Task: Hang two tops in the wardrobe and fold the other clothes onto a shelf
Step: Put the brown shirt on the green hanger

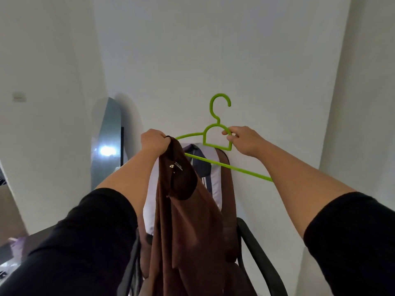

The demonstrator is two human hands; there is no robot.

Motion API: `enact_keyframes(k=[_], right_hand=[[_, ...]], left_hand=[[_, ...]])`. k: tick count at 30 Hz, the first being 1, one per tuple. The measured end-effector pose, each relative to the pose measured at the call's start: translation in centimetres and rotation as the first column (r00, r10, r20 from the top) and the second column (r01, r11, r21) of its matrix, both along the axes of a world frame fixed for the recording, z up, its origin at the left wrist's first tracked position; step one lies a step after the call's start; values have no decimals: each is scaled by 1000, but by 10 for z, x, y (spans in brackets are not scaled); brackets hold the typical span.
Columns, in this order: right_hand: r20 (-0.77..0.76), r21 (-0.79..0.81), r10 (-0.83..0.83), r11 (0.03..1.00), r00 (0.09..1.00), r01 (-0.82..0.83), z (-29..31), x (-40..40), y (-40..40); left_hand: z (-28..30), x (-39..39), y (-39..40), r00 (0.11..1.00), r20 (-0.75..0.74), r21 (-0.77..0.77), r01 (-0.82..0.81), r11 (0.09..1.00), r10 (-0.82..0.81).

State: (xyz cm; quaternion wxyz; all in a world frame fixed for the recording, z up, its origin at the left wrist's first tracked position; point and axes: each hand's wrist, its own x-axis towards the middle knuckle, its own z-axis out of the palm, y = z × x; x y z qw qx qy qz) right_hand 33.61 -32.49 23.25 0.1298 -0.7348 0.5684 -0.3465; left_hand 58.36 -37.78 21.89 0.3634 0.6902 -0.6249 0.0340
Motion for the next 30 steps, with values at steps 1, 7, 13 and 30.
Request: enact_keyframes(k=[1, 7, 13, 30], right_hand=[[36, -13, 1, 1000, 999, 0, 3, -6, 3], [48, -34, -18, 999, 999, 20, 25, -30, 26], [29, 75, 8, 997, 1000, -10, 29, -37, 38], [-38, -1, 38, 999, 999, -38, 19, -34, 33]], left_hand=[[0, 2, 0, 1000, 25, 17, -9, 1000, 9], [-7, 12, 3, 980, 134, 105, -160, 982, 145], [-19, 6, 5, 988, 62, 116, -145, 983, 139], [1, -21, 11, 965, -135, -83, 217, 973, -226]])
